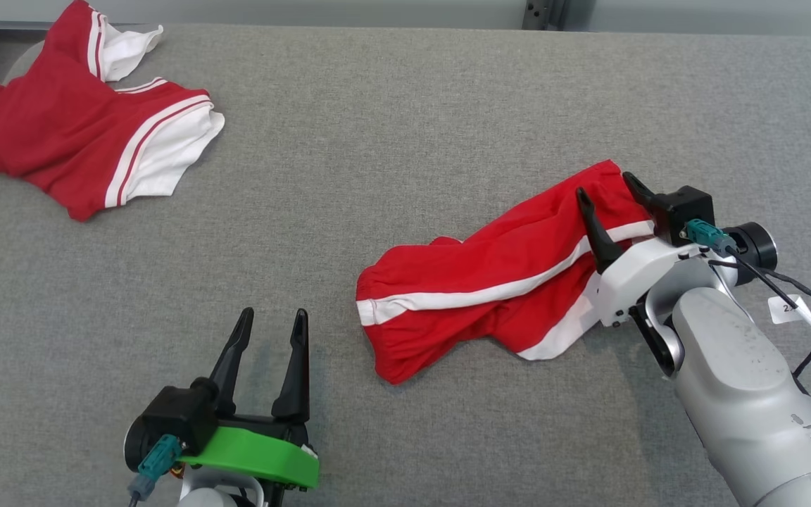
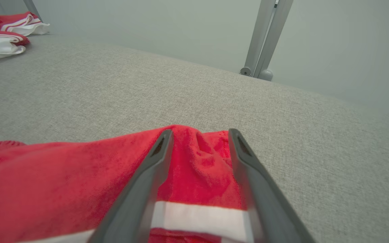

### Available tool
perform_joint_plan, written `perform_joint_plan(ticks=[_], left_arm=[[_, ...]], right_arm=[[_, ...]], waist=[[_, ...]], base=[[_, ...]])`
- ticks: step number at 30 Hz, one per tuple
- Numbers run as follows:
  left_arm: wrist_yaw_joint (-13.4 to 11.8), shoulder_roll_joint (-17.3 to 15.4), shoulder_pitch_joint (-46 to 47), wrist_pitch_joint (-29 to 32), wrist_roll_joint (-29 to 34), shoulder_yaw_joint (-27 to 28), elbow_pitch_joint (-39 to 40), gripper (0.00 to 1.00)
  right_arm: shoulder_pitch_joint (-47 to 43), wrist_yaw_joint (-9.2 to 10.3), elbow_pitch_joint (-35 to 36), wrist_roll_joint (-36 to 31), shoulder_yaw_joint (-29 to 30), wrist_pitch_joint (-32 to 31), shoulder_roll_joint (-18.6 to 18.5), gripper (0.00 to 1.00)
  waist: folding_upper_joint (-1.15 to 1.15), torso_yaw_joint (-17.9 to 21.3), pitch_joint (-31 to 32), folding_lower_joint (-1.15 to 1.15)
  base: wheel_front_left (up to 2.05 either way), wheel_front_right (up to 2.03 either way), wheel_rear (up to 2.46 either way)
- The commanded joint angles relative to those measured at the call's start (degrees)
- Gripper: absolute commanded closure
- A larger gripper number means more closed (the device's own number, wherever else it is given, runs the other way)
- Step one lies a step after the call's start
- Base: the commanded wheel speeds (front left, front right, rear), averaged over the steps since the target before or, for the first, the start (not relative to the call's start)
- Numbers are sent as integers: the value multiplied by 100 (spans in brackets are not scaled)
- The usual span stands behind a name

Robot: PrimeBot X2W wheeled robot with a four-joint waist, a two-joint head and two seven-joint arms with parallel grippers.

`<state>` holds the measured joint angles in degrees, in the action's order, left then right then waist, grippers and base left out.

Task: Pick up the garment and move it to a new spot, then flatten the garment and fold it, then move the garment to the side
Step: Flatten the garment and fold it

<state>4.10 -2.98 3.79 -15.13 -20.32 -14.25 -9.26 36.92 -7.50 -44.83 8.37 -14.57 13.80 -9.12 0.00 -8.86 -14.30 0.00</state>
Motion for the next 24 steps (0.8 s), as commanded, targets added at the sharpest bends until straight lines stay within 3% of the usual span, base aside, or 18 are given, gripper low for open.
perform_joint_plan(ticks=[1, 6, 13, 19, 24], left_arm=[[24, 8, 92, -2, 78, -4, -5, 0], [26, 10, 82, -2, 17, -90, 2, 0], [20, 8, 133, -2, 9, -209, 105, 0], [-41, 6, 96, -2, -49, -260, 184, 0], [-51, 6, -19, -2, -65, -248, 170, 0]], right_arm=[[44, 2, -16, -8, 24, 58, 25, 0], [-82, 2, 270, 108, 313, 143, -2, 0], [-831, 2, 1582, 57, 1346, 139, -74, 0], [-1749, 2, 2557, -95, 1991, 141, 160, 0], [-2365, 2, 2999, -156, 2103, 141, 371, 0]], waist=[[0, 46, 22, 0], [0, 191, 75, 0], [0, 372, 151, 0], [0, 505, 228, 0], [0, 564, 311, 0]], base=[[0, 0, 0], [0, 0, 0], [0, 0, 0], [0, 0, 0], [0, 0, 0]])
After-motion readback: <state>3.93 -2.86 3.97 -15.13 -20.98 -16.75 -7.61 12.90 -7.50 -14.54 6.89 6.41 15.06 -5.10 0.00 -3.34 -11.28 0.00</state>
